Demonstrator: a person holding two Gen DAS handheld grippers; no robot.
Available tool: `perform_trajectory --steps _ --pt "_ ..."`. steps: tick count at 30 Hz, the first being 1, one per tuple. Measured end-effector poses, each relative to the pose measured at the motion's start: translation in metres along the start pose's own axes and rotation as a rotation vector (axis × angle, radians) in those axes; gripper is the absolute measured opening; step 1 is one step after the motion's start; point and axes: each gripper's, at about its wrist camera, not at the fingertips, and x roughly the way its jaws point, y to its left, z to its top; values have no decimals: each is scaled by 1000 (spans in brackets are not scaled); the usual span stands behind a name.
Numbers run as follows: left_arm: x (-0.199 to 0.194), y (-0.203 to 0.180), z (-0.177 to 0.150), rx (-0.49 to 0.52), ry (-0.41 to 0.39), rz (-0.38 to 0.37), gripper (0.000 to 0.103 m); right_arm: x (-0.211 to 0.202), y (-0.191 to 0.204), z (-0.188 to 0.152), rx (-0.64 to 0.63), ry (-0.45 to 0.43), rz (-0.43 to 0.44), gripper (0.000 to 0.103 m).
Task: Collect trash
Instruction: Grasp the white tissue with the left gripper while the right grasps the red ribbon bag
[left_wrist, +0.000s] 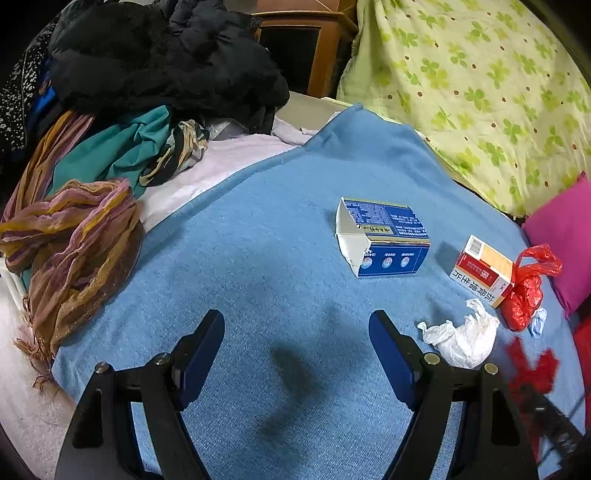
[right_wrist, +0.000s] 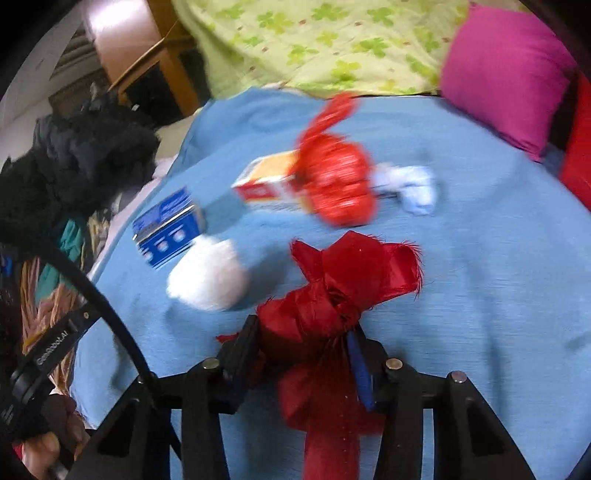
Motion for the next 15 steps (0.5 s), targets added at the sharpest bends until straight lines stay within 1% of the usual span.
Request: perform_trajectory --steps 4,7,10,11,12,13,14,15 --pt "-2 -7 -4 37 -10 4 81 -30 -38 -2 35 -51 -42 48" --pt "-3 -23 -10 106 -12 -18 81 -47 -61 -9 43 -87 -62 48" --pt "-8 -46 -16 186 -26 -56 81 -51 -74 -17 59 -110 -63 48" --pt "-10 -54 -17 215 -30 -72 81 -51 -75 -18 71 -111 -56 48" --pt "-12 -62 -19 248 -34 -93 81 -55 -74 -16 72 -130 -33 48" --pt "-13 -75 -22 296 -39 -117 82 -58 -71 -16 57 -154 -25 48" --pt "-13 -85 -23 332 -38 -130 86 -61 -68 -17 44 -166 -21 48" --pt "-11 -96 -25 367 -35 -144 87 -62 -65 -17 33 -173 -6 48"
